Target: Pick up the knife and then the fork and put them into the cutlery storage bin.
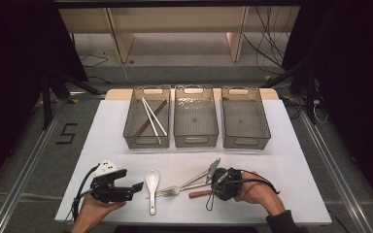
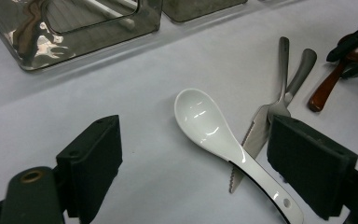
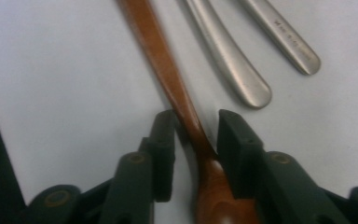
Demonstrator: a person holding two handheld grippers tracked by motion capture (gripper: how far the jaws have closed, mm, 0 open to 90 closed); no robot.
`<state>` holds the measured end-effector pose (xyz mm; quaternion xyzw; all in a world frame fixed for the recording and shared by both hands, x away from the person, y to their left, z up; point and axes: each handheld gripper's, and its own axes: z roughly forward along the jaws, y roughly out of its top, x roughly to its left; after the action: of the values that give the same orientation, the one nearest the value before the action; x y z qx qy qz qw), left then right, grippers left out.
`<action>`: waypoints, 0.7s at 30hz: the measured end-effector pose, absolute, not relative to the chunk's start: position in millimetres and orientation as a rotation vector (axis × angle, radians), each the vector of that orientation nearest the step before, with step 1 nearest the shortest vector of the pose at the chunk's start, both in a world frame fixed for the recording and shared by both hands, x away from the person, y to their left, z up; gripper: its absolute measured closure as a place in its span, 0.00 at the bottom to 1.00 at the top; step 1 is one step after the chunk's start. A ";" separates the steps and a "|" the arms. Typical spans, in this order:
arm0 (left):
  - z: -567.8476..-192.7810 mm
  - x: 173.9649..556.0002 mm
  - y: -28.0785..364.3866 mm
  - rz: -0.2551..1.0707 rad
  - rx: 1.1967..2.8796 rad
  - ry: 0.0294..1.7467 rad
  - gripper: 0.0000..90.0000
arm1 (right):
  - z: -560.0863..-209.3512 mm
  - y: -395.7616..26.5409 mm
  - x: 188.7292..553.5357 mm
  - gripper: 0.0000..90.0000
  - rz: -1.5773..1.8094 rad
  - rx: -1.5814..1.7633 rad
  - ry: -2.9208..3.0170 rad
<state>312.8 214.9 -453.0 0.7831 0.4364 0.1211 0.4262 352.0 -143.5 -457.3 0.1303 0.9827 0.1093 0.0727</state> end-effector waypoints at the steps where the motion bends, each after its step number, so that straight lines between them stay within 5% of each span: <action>1: -453.1 312.8 214.9 0.302 1.957 1.091 0.19 | -457.1 -142.9 350.9 0.82 0.322 0.376 2.959; 8: -453.1 312.9 215.1 0.304 1.958 1.091 0.19 | -455.7 -139.5 343.3 0.91 0.298 0.251 3.002; 21: -453.3 312.9 216.3 0.308 1.950 1.103 0.19 | -423.1 -145.6 354.5 0.92 0.556 0.366 2.902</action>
<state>312.9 216.3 -453.3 0.7802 0.4412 0.1233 0.4258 354.5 -145.6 -423.1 0.1227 0.9714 0.1860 0.0823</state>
